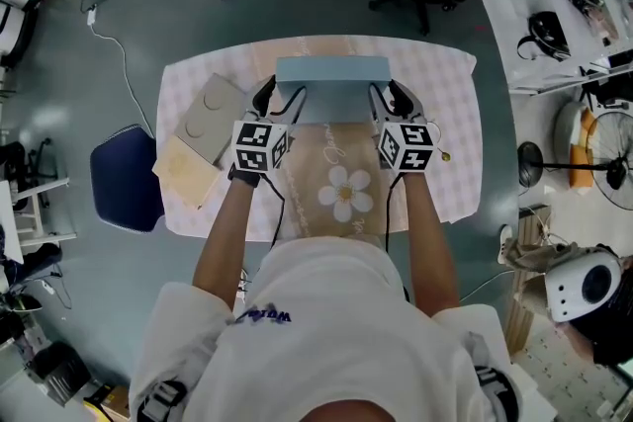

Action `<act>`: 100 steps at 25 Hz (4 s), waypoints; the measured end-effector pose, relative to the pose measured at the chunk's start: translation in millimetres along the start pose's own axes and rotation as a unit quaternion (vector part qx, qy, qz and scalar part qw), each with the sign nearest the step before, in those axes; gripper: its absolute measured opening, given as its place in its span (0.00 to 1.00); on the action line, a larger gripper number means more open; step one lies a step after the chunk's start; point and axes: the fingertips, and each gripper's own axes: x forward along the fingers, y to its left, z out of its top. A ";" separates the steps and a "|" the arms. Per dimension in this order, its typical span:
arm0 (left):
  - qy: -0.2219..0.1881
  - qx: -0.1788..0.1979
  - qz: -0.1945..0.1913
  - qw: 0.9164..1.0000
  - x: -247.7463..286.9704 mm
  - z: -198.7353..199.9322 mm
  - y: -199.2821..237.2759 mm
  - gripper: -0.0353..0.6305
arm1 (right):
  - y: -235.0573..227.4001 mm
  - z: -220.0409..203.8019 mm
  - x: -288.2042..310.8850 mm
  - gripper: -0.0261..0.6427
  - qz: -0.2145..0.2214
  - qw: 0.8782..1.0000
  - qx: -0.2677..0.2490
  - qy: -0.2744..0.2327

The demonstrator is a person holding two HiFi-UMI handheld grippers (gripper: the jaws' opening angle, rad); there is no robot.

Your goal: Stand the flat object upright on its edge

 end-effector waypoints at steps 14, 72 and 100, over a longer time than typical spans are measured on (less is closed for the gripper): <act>-0.005 -0.002 0.000 1.000 -15.9 -7.4 -8.8 0.45 | 7.8 -8.8 -16.3 0.29 -0.002 1.000 -0.009 -0.005; -0.027 0.042 0.055 0.997 -130.2 -14.4 -51.1 0.51 | 31.6 -6.9 -117.8 0.33 0.024 0.997 -0.062 -0.048; -0.132 0.074 0.034 0.988 -369.4 -36.9 -143.7 0.21 | 168.0 -32.2 -355.6 0.09 -0.033 0.987 -0.065 -0.146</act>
